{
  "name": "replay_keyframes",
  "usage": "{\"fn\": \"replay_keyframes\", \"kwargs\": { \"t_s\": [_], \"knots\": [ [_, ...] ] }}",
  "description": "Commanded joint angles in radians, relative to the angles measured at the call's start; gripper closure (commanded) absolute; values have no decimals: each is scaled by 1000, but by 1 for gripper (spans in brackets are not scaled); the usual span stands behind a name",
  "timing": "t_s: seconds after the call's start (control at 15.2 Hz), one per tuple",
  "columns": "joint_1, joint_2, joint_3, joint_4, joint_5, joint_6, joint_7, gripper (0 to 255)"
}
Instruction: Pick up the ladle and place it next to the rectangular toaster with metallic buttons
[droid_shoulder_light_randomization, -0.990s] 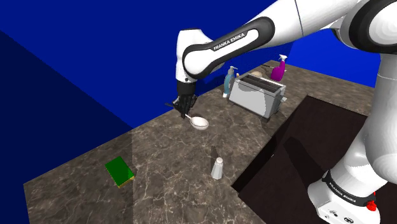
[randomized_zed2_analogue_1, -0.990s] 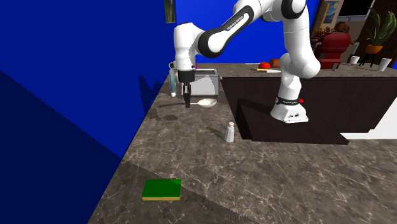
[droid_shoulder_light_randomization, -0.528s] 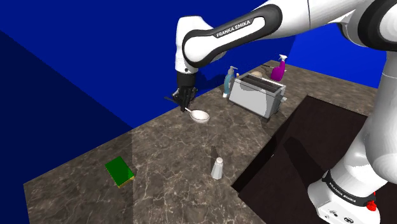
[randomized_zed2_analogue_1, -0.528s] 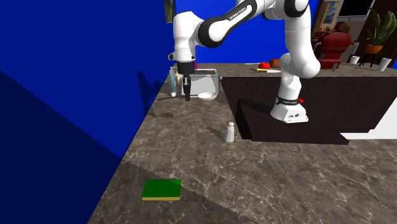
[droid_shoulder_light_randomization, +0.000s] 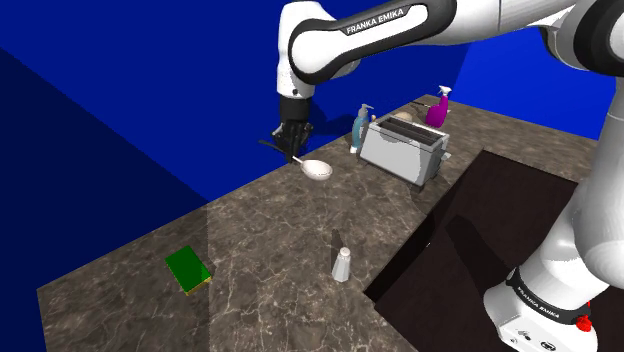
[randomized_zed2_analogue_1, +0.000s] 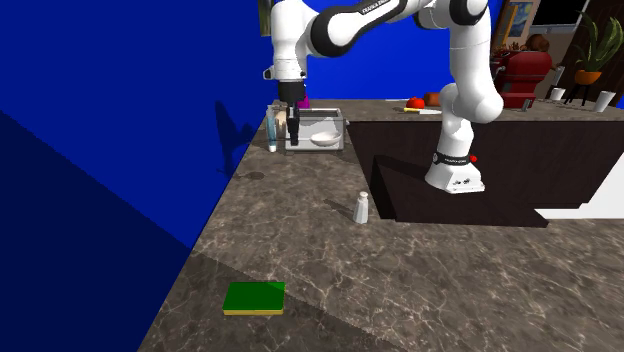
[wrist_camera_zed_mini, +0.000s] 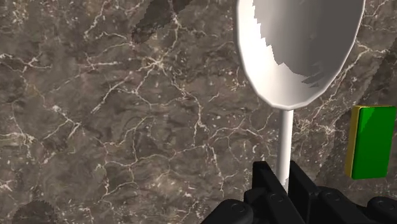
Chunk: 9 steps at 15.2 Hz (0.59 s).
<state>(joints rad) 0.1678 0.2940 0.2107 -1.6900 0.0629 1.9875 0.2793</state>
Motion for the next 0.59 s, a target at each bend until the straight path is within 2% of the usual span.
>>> {"fn": "replay_keyframes", "kwargs": {
  "t_s": [0.0, 0.53],
  "knots": [
    [-23, -19, -10, -23, 7, 1, -34, 255],
    [-137, -74, -72, -91, 33, -4, -217, 255]
  ]
}}
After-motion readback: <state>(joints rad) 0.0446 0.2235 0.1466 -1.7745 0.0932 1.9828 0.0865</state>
